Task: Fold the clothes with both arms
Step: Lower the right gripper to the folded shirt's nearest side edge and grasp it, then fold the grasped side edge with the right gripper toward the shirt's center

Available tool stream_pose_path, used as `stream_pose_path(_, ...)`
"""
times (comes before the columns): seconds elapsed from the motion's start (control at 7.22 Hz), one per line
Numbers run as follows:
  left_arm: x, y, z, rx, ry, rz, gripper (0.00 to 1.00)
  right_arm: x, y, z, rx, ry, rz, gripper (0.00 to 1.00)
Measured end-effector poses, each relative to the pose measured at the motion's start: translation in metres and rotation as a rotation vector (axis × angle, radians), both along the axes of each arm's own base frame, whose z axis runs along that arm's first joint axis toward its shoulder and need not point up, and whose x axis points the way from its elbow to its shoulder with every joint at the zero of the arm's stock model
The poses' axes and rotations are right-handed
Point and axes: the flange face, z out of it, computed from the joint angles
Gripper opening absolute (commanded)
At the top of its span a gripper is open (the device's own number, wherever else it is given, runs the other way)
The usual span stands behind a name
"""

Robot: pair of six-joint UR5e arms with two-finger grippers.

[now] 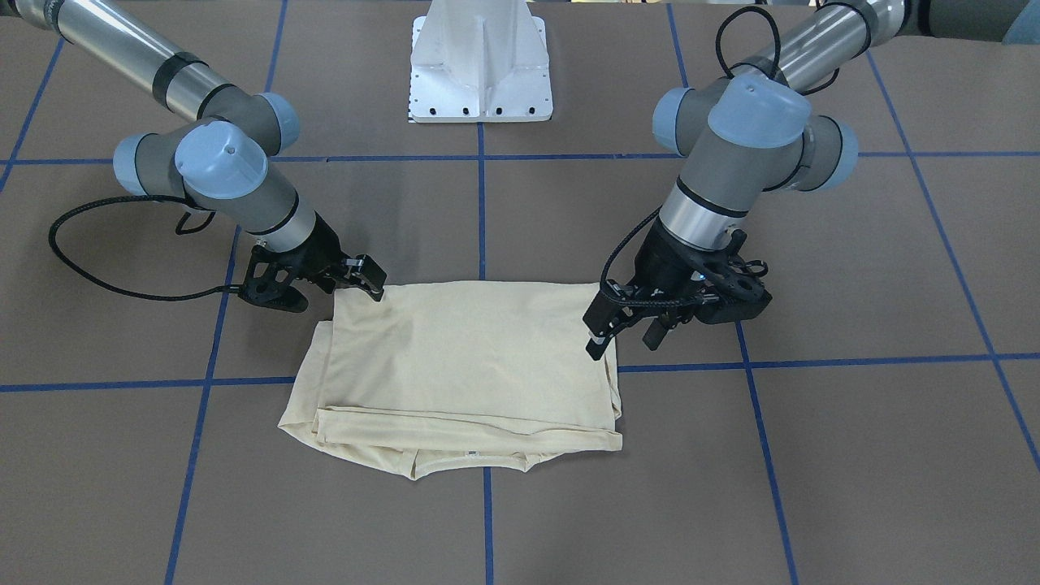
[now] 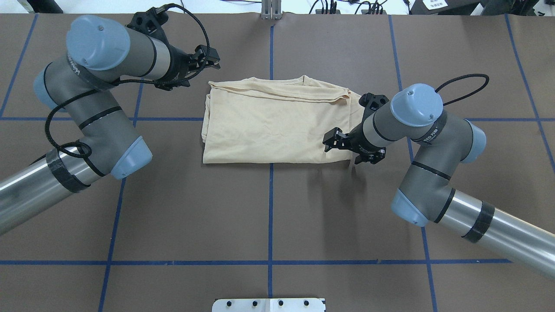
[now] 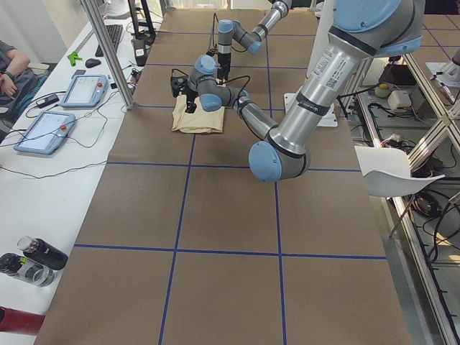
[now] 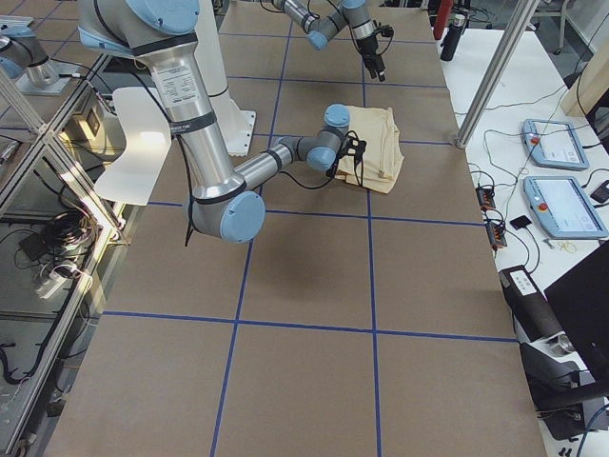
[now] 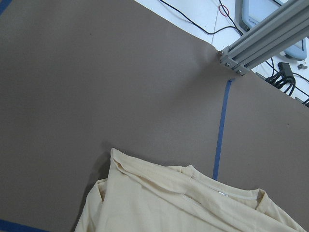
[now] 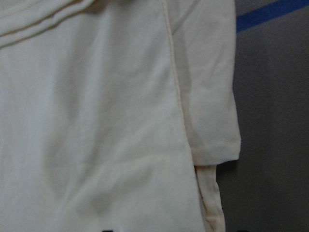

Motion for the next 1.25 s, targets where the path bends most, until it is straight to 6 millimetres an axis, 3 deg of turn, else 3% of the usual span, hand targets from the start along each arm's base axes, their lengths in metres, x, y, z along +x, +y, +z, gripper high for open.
stream_pose_path(0.28, 0.001, 0.001, 0.000, 0.000, 0.000, 0.002, 1.00, 0.002, -0.002, 0.000, -0.005, 0.005, 0.004, 0.02)
stream_pose_path(0.83, 0.003, 0.001, 0.003, -0.002, -0.004, 0.001, 0.99, 0.008, -0.001, 0.001, -0.003, 0.004, 0.007, 0.00)
stream_pose_path(1.25, 0.002, 0.002, 0.008, -0.008, -0.011, 0.000, 0.99, 0.019, 0.026, -0.014, 0.015, -0.038, -0.030, 0.00)
